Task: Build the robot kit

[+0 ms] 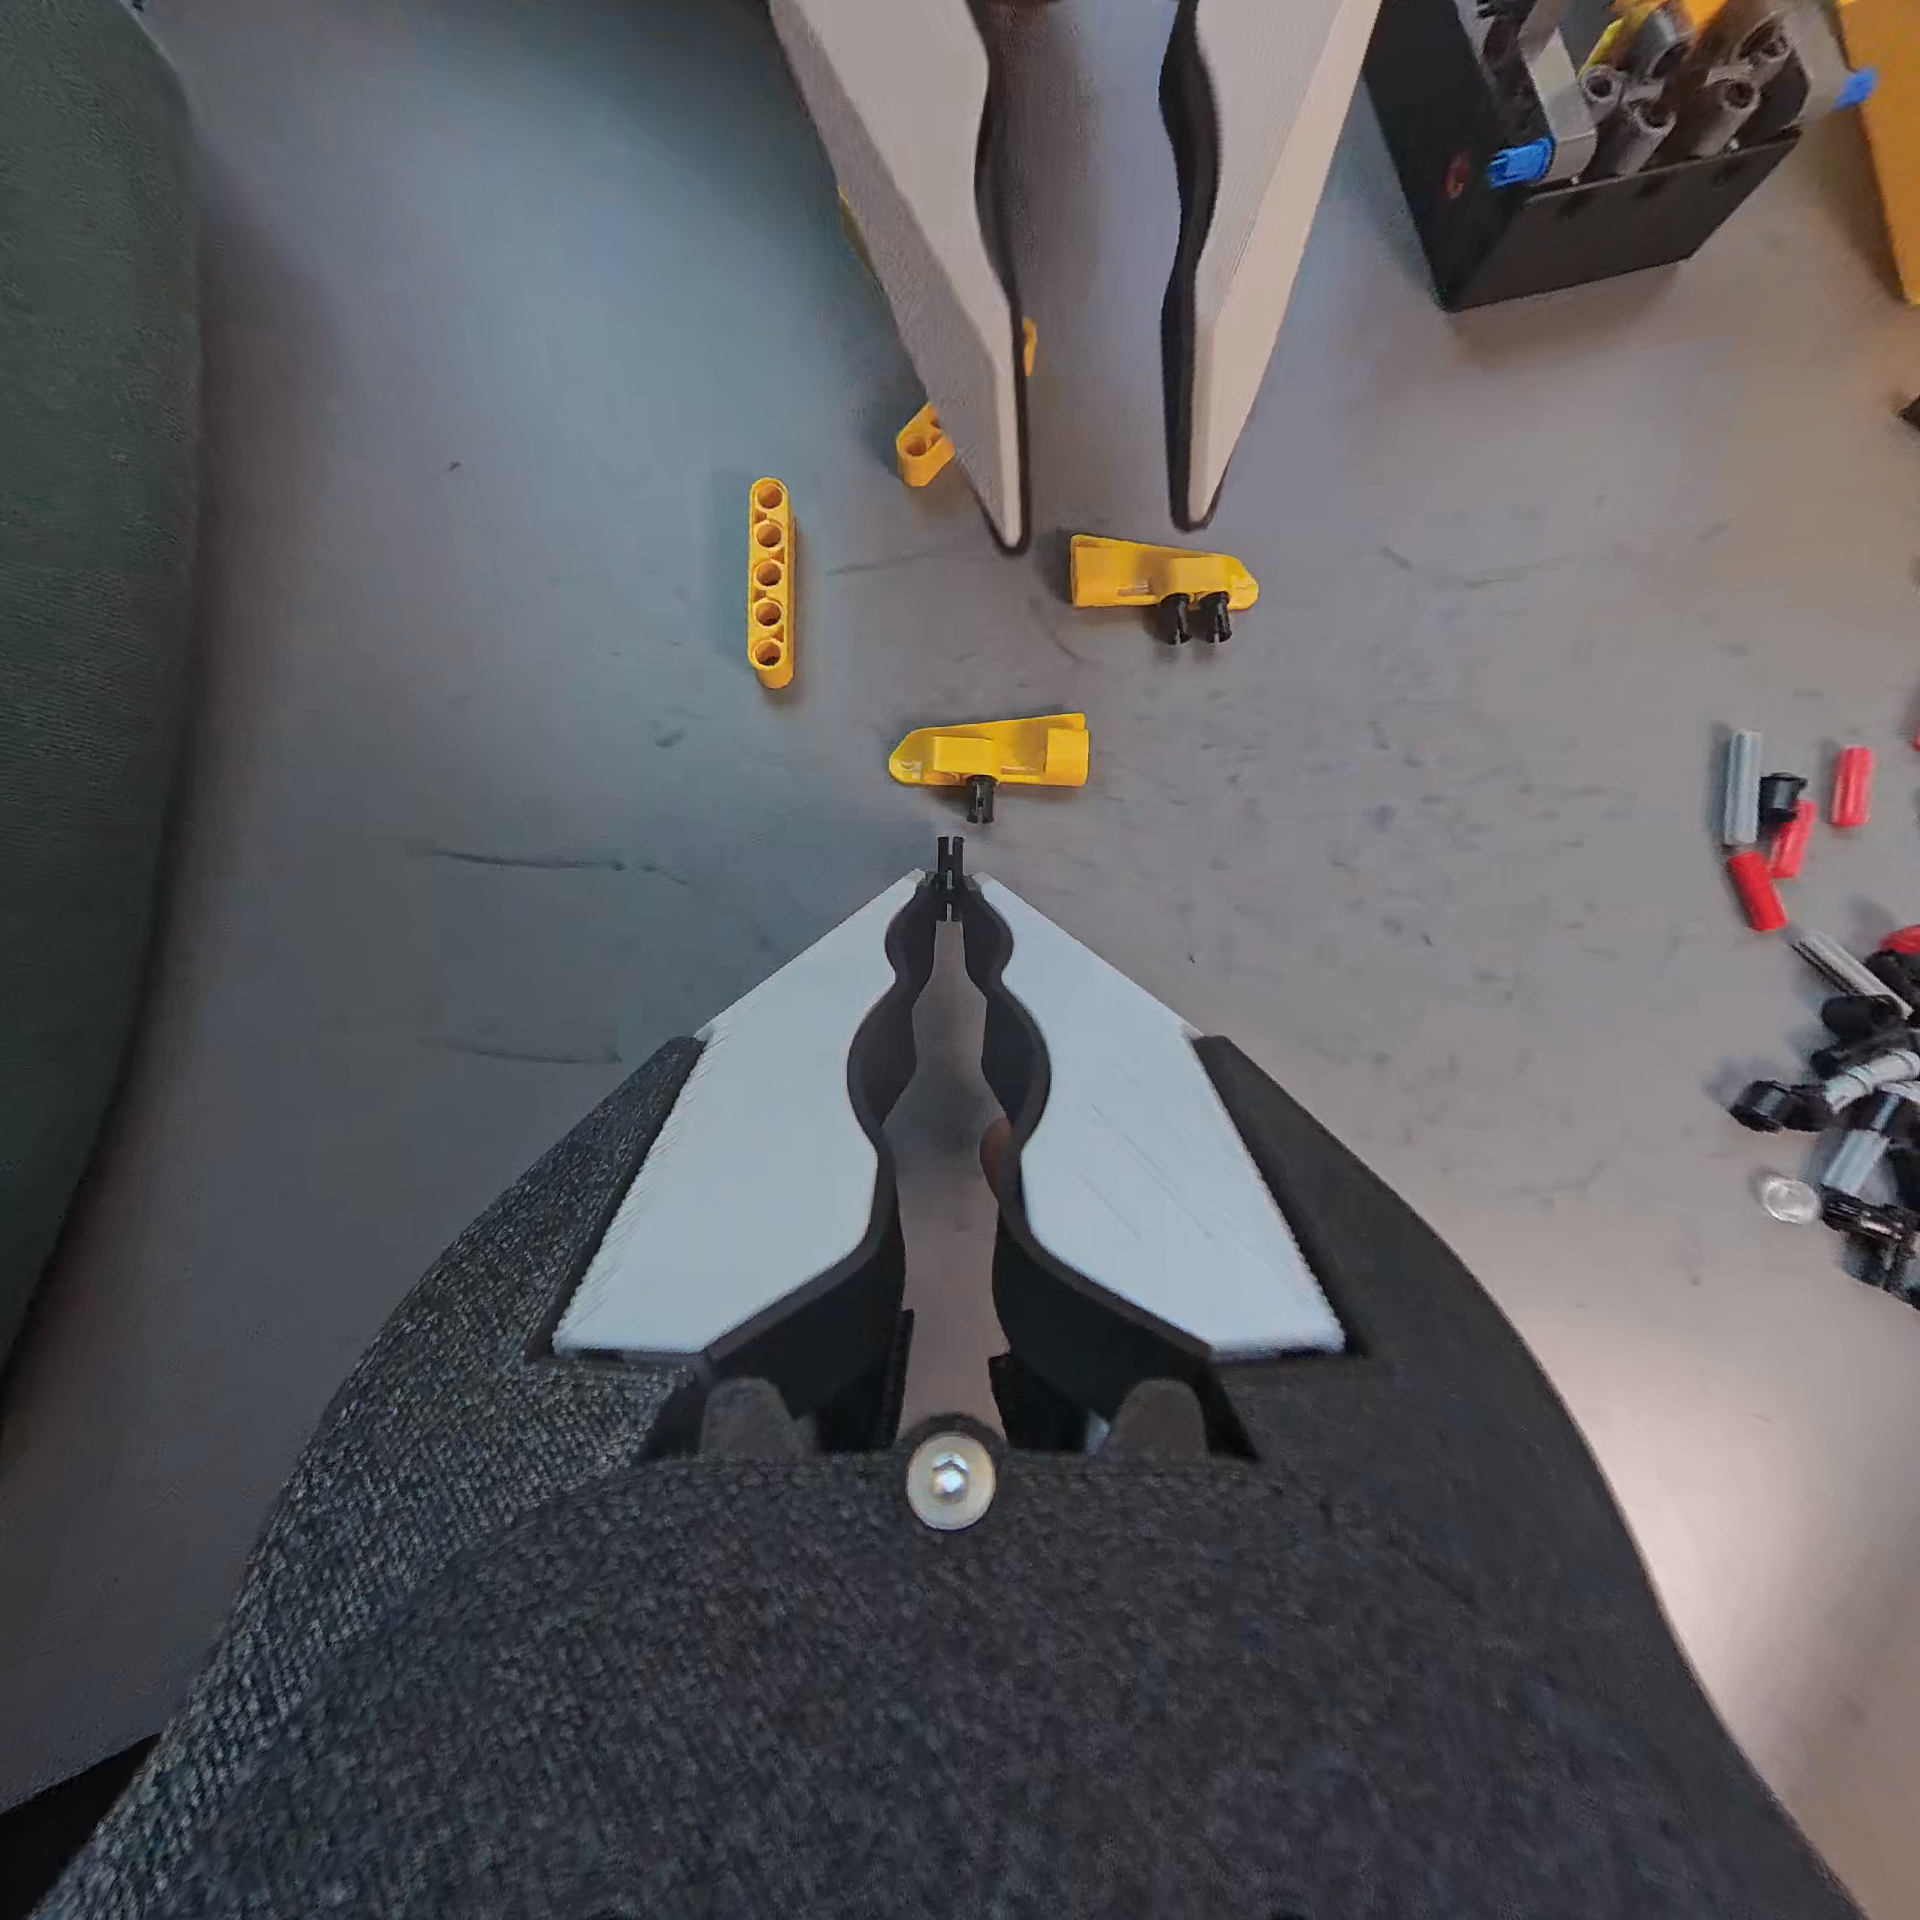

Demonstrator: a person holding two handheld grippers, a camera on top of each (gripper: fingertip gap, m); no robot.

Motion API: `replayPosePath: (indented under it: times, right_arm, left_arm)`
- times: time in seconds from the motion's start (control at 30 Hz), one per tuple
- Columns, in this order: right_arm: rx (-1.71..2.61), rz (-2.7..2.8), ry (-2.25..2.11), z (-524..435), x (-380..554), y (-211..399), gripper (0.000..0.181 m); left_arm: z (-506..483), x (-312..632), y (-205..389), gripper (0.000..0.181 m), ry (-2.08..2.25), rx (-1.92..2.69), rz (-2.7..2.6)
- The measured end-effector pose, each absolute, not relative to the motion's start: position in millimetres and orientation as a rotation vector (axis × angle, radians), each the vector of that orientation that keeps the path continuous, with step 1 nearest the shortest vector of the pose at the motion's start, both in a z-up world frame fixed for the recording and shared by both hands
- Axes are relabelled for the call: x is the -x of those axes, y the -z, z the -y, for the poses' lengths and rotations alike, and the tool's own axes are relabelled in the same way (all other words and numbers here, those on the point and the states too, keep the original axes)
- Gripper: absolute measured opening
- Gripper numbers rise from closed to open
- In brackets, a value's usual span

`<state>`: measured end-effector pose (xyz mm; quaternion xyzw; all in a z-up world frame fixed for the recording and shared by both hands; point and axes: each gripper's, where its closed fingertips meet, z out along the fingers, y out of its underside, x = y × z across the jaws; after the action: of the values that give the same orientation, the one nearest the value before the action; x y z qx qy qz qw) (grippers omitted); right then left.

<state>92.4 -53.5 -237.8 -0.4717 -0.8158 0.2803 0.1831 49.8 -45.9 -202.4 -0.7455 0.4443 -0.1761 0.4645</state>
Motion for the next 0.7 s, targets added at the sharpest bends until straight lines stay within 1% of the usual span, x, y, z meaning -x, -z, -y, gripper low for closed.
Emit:
replayPosePath:
  times: [0.07, 0.2, 0.33, 0.5, 0.63, 0.7]
  right_arm:
    - [1.327, 2.317, -0.771, 57, -91, 241, 0.004]
    - [1.336, 2.321, -0.732, 57, -91, 241, 0.004]
    - [1.345, 2.305, -0.713, 56, -91, 240, 0.006]
    - [1.356, 2.270, -0.683, 52, -94, 240, 0.012]
    - [1.407, 2.238, -0.676, 48, -99, 240, 0.012]
    - [1.452, 2.199, -0.674, 45, -99, 240, 0.010]
  left_arm:
    - [48, -59, 213, 0.023, 0.429, 1.871, -1.141]
    - [47, -67, 231, 0.038, 0.413, 1.953, -1.204]
    - [46, -70, 239, 0.047, 0.416, 2.001, -1.232]
    - [45, -71, 241, 0.043, 0.442, 2.031, -1.212]
    - [47, -72, 241, 0.036, 0.462, 2.046, -1.204]
    - [47, -73, 241, 0.035, 0.463, 2.051, -1.196]
